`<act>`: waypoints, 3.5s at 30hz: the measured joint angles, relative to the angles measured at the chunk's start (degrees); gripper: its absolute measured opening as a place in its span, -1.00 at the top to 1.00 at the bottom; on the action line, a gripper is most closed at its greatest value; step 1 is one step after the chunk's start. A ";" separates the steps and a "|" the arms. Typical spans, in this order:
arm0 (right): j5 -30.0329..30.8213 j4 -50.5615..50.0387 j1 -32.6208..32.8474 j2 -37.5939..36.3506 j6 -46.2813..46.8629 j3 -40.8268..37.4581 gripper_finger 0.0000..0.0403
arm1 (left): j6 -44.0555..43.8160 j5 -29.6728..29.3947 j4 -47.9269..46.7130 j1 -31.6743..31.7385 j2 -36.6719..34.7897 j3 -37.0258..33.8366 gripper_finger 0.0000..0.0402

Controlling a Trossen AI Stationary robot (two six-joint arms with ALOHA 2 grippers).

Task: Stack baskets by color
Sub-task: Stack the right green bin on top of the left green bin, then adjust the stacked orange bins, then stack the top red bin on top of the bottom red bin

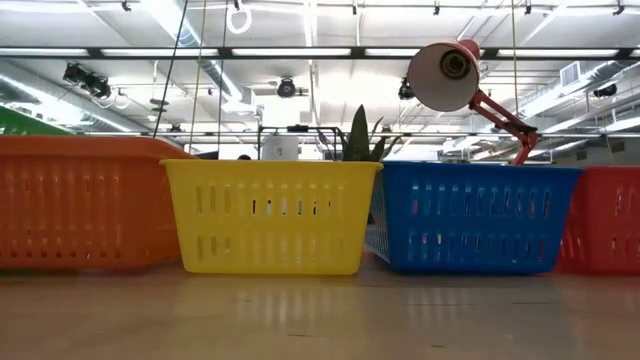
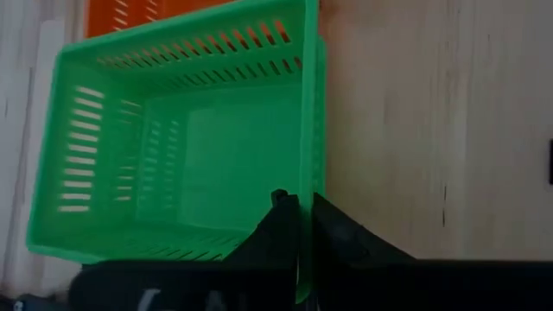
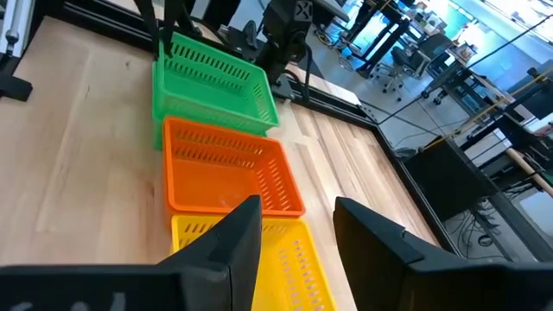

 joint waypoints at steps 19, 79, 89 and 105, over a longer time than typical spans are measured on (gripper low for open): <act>-1.65 0.01 -0.11 0.02 0.13 0.00 0.25 | -8.39 -11.20 -0.58 2.12 -5.39 0.04 0.30; -2.09 -0.44 0.22 0.04 1.81 -0.02 0.25 | 45.48 11.92 51.29 39.94 -3.14 -15.01 0.97; -9.79 -18.25 1.35 -3.08 16.17 -0.02 0.33 | 37.00 12.20 36.59 36.68 -3.56 -14.97 0.97; -12.86 -62.80 -10.94 -5.99 30.89 -2.68 0.63 | 30.39 6.58 28.87 33.31 -10.36 -12.21 0.97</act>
